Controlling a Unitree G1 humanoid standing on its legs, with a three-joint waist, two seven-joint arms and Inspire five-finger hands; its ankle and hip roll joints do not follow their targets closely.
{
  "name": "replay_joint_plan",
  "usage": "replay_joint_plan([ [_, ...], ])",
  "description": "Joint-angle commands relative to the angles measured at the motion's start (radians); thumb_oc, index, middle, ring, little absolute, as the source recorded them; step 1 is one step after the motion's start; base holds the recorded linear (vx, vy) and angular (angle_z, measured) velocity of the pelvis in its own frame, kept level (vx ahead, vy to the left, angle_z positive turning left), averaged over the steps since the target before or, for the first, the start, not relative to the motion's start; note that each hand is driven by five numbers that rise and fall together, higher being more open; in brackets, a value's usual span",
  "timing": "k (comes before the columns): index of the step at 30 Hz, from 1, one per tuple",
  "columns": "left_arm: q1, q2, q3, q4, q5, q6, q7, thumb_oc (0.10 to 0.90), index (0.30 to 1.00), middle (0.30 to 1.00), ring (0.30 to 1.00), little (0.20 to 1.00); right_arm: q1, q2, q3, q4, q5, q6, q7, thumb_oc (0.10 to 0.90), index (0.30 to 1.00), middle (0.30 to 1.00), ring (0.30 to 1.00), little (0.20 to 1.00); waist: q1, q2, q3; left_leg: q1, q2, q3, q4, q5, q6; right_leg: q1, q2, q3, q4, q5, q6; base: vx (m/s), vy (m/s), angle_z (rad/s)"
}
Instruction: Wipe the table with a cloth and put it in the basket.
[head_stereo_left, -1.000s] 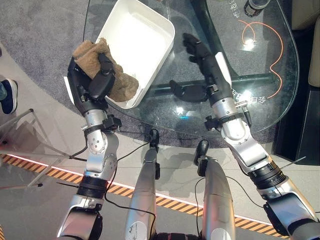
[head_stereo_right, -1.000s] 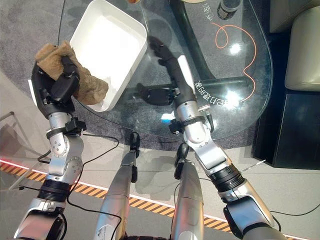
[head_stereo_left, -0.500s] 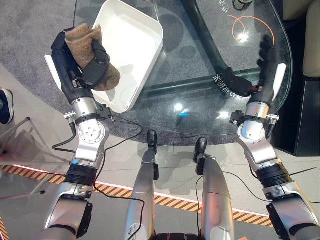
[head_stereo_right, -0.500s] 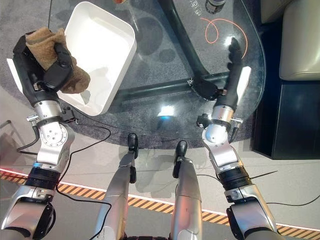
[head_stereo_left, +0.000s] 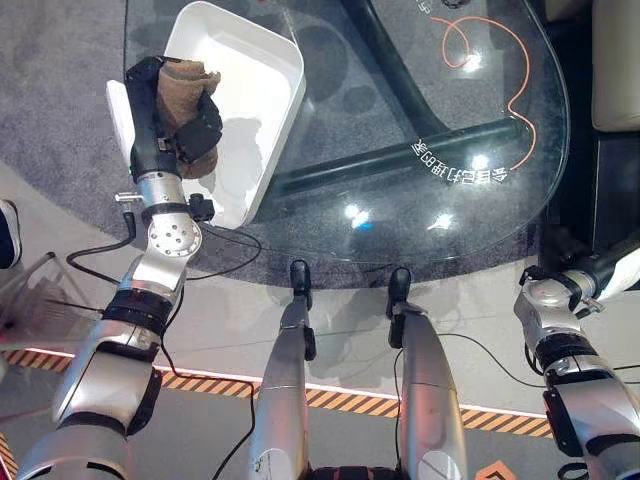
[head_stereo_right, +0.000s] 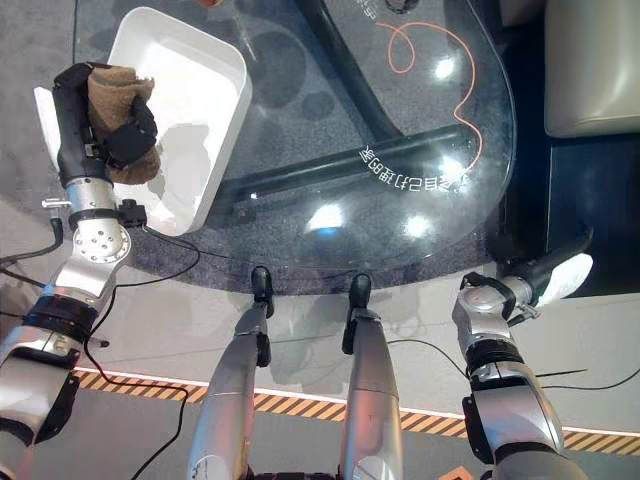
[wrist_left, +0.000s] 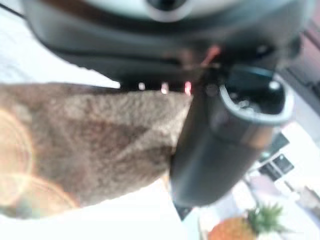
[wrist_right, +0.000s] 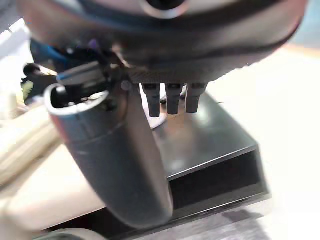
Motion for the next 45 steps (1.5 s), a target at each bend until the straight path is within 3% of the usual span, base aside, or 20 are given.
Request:
replay_joint_plan([
  [1,-0.152,0.11,0.052,-0.017,-0.014,-0.038,0.048,0.1,0.3,0.3,0.3,0.2,0.008,-0.097,-0.016,0.045,0.005,-0.05,0.006,0.8,0.9,0.9,0.9,0.9,0.009,-0.009,-0.027,0.013,-0.047,0.034,0.139,-0.116,0.04,0.054,0.088,0.005,-0.104,0.08,0.018,0.0,0.0,0.0],
  [4,-0.194,0.113,-0.001,0.026,-0.049,0.013,0.017,0.1,0.3,0.3,0.3,0.2,0.019,-0.096,-0.004,0.096,-0.019,0.03,0.027,0.8,0.9,0.9,0.9,0.9,0.0,-0.01,-0.027,0.01,-0.043,0.038,0.141,-0.114,0.041,0.05,0.089,0.008,-0.107,0.084,0.018,0.0,0.0,0.0],
  [6,-0.199,0.113,-0.009,0.034,-0.059,0.023,0.005,0.1,0.3,0.3,0.3,0.2,0.021,-0.095,-0.002,0.106,-0.02,0.04,0.032,0.8,0.9,0.9,0.9,0.9,-0.002,-0.009,-0.027,0.009,-0.042,0.039,0.141,-0.114,0.041,0.05,0.089,0.009,-0.108,0.085,0.018,0.0,0.0,0.0],
  [10,-0.246,0.105,-0.067,0.096,-0.129,0.141,-0.122,0.1,0.3,0.3,0.3,0.2,0.035,-0.079,0.021,0.166,-0.041,0.158,0.126,0.8,0.9,0.9,0.9,0.9,-0.014,-0.01,-0.027,0.011,-0.04,0.046,0.134,-0.109,0.042,0.05,0.092,0.013,-0.12,0.094,0.019,0.0,0.0,0.0],
  [20,-0.29,0.092,-0.102,0.209,-0.18,0.273,-0.238,0.1,0.3,0.3,0.3,0.2,0.056,-0.034,0.073,0.192,-0.104,0.217,0.202,0.8,0.9,0.9,0.9,0.9,-0.032,-0.011,-0.027,0.017,-0.037,0.057,0.123,-0.099,0.041,0.049,0.093,0.02,-0.132,0.103,0.017,0.0,0.0,0.0],
  [21,-0.29,0.092,-0.103,0.213,-0.18,0.28,-0.243,0.213,0.396,0.396,0.396,0.313,0.057,-0.033,0.073,0.191,-0.107,0.217,0.202,0.8,0.9,0.9,0.9,0.9,-0.033,-0.01,-0.027,0.017,-0.037,0.058,0.123,-0.099,0.041,0.049,0.093,0.021,-0.132,0.103,0.017,0.0,0.0,0.0],
  [22,-0.291,0.087,-0.106,0.222,-0.184,0.304,-0.258,0.388,0.547,0.547,0.547,0.488,0.058,-0.028,0.078,0.19,-0.107,0.218,0.205,0.8,0.9,0.9,0.9,0.9,-0.034,-0.011,-0.027,0.016,-0.036,0.058,0.123,-0.097,0.04,0.049,0.092,0.021,-0.134,0.106,0.018,0.0,0.0,0.0],
  [23,-0.29,0.083,-0.105,0.227,-0.186,0.316,-0.264,0.709,0.822,0.822,0.822,0.809,0.058,-0.025,0.079,0.189,-0.109,0.219,0.206,0.8,0.9,0.9,0.9,0.9,-0.035,-0.011,-0.027,0.017,-0.037,0.058,0.123,-0.096,0.041,0.049,0.092,0.021,-0.135,0.106,0.018,0.0,0.0,0.0],
  [24,-0.29,0.079,-0.105,0.234,-0.184,0.326,-0.271,0.8,0.9,0.9,0.9,0.9,0.056,-0.023,0.079,0.189,-0.11,0.22,0.207,0.8,0.9,0.9,0.9,0.9,-0.036,-0.012,-0.027,0.018,-0.037,0.058,0.122,-0.096,0.041,0.05,0.092,0.021,-0.136,0.107,0.018,0.0,0.0,0.0],
  [45,-0.304,0.084,-0.091,0.265,-0.186,0.317,-0.265,0.8,0.9,0.9,0.9,0.9,0.057,-0.017,0.075,0.181,-0.12,0.226,0.219,0.8,0.9,0.9,0.9,0.9,-0.04,-0.015,-0.027,0.035,-0.039,0.058,0.109,-0.087,0.036,0.062,0.092,0.025,-0.154,0.124,0.019,0.0,0.0,0.0],
])
